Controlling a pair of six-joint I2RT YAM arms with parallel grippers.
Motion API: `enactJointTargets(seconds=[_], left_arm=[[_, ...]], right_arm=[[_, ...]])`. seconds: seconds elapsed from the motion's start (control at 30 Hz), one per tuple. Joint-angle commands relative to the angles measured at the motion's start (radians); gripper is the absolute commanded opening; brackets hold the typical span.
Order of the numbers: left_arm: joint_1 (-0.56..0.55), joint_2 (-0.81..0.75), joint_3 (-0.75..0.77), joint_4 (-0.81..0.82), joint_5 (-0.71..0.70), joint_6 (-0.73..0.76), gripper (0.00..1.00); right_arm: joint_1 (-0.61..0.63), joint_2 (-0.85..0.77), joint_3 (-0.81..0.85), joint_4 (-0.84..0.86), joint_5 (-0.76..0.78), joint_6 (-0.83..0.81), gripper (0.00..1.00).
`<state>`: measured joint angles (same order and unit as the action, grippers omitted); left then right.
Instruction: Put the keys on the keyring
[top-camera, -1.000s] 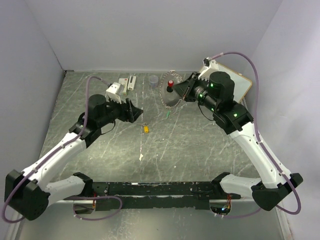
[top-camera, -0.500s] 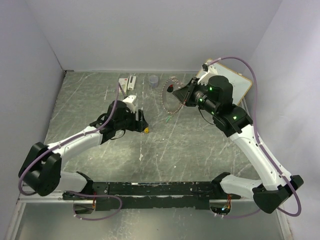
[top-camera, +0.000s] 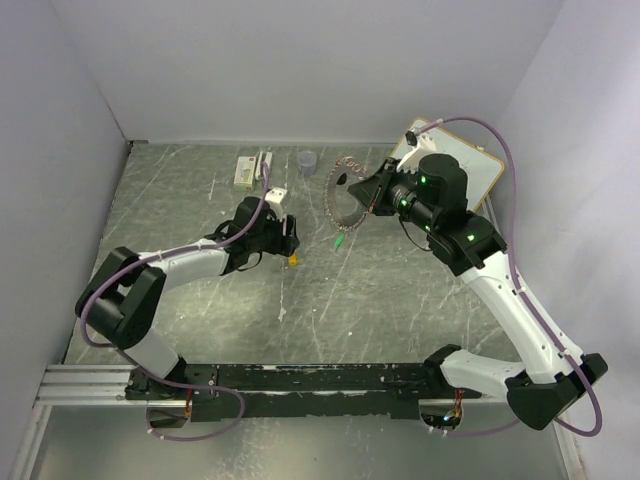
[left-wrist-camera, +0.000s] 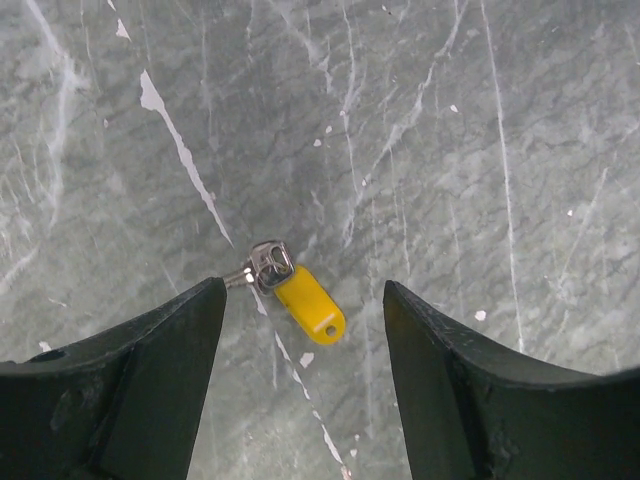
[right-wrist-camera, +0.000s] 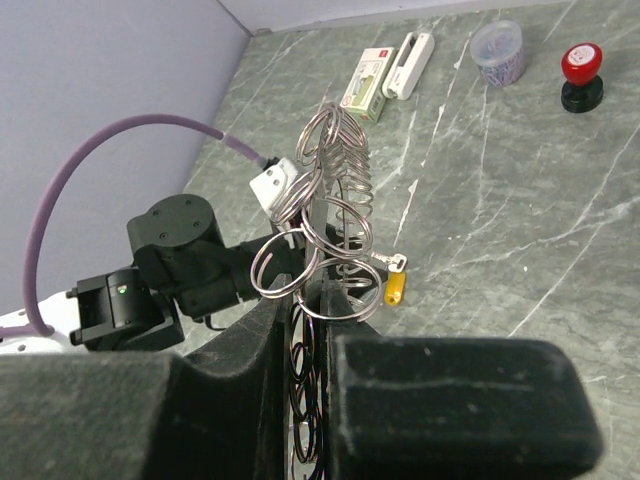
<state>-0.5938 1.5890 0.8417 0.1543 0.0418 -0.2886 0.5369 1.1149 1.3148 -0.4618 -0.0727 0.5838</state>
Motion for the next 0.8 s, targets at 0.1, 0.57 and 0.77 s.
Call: enactJointTargets(seconds=[0.1,0.57,0.77], left_arm=[[-0.004,0.078,0.066,0.071,-0.024,0.073,0.71],[-0.033,0.145,0.080,0.061,-0.051,0.130,0.62],[-0.033,0.168,0.076,0.067,-0.061,0.139,0.61]], right_arm=[[-0.011,-0.020,-0.002,0.036,-0.017,-0.017,0.00],[-0.026,-0.010,0.006,0.036,-0.033,-0.025,0.00],[-0.029,-0.008,0.002,0.035,-0.035,-0.024,0.00]])
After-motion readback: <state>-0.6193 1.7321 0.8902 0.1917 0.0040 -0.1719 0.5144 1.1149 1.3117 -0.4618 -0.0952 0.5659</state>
